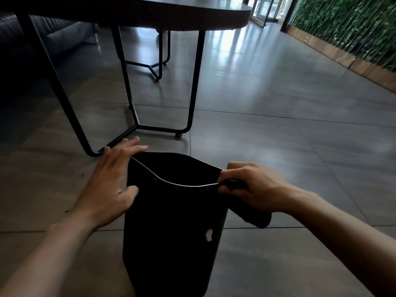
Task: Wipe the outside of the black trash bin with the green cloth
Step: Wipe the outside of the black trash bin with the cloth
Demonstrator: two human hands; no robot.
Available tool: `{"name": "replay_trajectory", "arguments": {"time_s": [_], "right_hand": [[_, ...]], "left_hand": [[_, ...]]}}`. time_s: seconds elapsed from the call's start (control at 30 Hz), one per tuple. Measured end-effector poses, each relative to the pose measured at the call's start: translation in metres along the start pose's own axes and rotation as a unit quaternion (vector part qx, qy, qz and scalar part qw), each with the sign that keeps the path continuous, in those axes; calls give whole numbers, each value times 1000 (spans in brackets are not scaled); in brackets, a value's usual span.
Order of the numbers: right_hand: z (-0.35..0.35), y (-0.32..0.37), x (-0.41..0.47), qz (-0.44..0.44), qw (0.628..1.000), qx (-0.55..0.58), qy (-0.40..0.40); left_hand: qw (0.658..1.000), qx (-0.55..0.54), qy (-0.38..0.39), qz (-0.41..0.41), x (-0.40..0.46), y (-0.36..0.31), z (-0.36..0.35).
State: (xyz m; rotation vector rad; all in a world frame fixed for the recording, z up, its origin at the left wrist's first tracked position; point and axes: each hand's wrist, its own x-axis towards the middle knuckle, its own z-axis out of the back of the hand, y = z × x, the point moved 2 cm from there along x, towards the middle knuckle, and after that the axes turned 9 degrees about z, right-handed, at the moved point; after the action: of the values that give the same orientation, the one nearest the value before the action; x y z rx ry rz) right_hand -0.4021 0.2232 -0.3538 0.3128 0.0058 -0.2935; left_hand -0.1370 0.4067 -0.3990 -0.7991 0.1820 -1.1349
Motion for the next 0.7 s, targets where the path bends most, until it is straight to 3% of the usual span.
{"name": "replay_trajectory", "arguments": {"time_s": [0.13,0.23,0.37,0.57,0.7], "right_hand": [[12,26,7,-23,999,-28,0],[18,37,19,-66,997,-45,17],[19,47,38,-105,993,-44,-9],[2,51,36,-95,962,134,-219],[-2,64,31,-37,877,230,-420]], "left_hand": [[992,-96,-13,-78,-6,-49,-3],[990,-22,16,-137,-14,-68,-18],[990,43,16,-135,-9,-57,-22],[996,49,11,-68,1,-36,-13],[997,47,11,-54,7,-26,-13]]}}
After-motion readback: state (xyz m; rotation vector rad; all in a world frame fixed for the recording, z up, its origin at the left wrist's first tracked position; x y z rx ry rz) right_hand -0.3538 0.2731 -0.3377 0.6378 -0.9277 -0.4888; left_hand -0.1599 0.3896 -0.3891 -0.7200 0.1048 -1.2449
